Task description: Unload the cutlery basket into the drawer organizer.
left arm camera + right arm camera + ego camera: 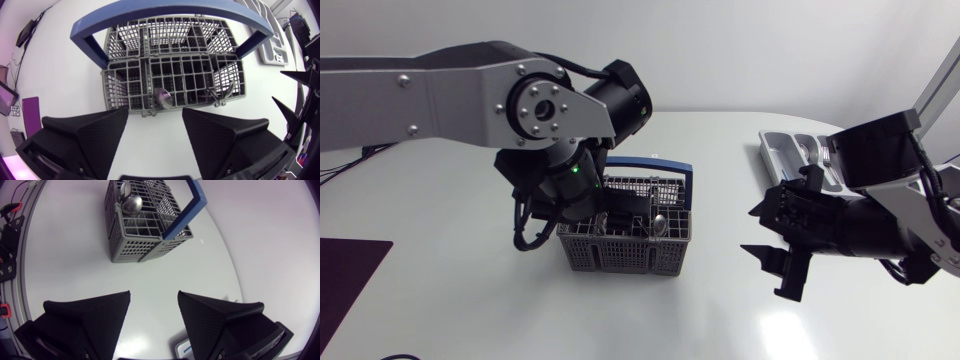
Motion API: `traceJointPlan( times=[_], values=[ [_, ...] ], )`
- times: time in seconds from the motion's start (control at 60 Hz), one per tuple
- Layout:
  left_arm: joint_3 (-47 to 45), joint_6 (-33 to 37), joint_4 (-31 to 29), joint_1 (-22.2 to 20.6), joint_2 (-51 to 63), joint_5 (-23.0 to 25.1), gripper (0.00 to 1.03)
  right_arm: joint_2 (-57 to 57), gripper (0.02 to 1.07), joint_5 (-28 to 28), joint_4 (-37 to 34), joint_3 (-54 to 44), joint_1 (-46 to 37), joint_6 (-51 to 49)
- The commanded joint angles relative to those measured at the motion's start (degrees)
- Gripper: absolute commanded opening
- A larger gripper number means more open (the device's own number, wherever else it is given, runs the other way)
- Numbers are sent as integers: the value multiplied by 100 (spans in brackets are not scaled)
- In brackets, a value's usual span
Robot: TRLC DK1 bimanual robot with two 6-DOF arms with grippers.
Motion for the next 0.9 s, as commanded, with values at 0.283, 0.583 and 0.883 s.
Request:
traceJointPlan(
  times=[0.283,0.583,0.883],
  values=[
    [599,-611,-442,-124,552,-333,75,-21,72,132,84,-262,373,352],
    [1355,-927,-1075,-308,1114,-852,59,-47,72,123,154,-385,399,361],
    [1170,-549,-627,-370,1176,-922,60,-65,74,123,242,-543,408,299]
  ],
)
